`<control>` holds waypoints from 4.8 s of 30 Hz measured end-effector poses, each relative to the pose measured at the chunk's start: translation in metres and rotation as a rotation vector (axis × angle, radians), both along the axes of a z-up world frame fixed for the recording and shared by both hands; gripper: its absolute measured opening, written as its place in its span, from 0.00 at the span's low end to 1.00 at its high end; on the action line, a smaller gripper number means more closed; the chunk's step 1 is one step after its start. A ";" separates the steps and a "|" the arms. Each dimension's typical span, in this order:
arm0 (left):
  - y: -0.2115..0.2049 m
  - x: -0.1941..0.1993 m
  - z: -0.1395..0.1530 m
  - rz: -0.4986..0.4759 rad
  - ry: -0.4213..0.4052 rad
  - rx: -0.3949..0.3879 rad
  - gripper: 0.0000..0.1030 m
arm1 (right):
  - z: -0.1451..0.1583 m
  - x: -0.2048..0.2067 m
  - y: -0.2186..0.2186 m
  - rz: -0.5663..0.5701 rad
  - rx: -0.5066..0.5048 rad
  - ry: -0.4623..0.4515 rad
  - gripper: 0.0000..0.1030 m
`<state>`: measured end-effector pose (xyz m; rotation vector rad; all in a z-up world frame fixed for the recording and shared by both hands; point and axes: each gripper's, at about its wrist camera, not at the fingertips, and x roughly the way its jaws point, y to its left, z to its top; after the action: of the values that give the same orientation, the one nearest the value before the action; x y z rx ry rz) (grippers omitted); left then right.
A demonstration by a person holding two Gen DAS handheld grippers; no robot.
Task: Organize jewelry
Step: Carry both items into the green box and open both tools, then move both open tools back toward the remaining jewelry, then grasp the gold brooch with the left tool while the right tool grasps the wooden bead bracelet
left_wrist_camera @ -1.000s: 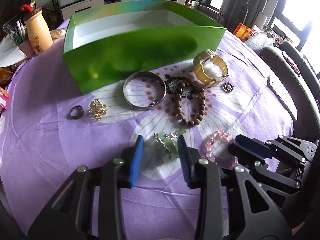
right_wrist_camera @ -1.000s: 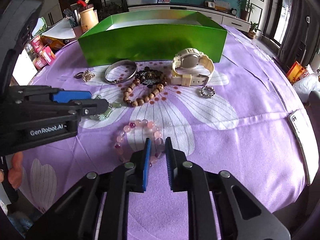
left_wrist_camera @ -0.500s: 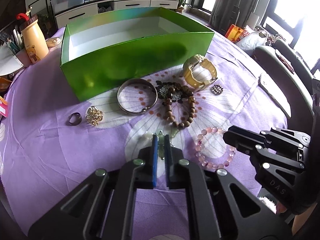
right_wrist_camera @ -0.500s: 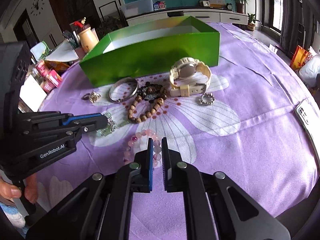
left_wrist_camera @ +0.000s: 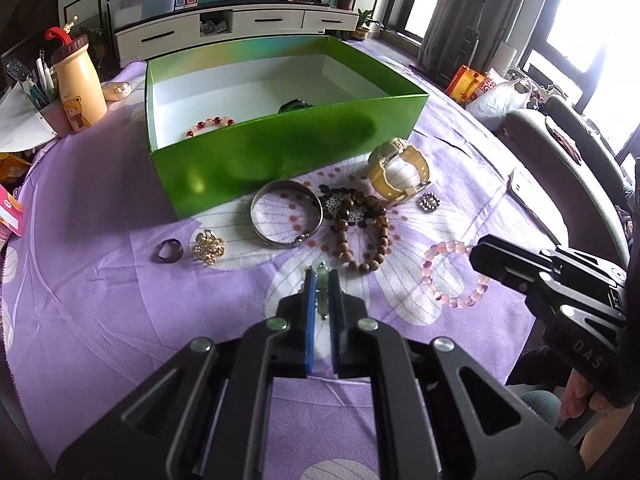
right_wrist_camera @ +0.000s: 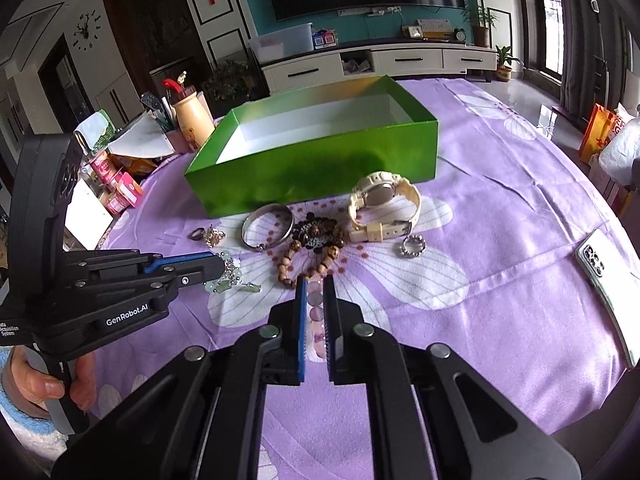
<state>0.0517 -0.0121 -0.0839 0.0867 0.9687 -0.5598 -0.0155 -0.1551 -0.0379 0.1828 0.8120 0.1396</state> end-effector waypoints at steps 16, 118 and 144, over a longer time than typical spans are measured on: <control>0.014 0.025 0.047 0.030 -0.058 -0.046 0.05 | 0.031 0.012 -0.005 -0.002 -0.003 -0.060 0.07; 0.070 0.033 -0.016 0.061 0.121 -0.115 0.61 | -0.040 0.042 0.040 0.150 -0.041 0.108 0.33; 0.031 0.070 -0.036 0.057 0.017 0.035 0.37 | -0.055 0.075 0.061 0.203 -0.167 0.120 0.32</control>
<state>0.1221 0.0188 -0.1195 0.0861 0.9946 -0.4921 0.0599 -0.0944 -0.0928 -0.0504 0.9565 0.2527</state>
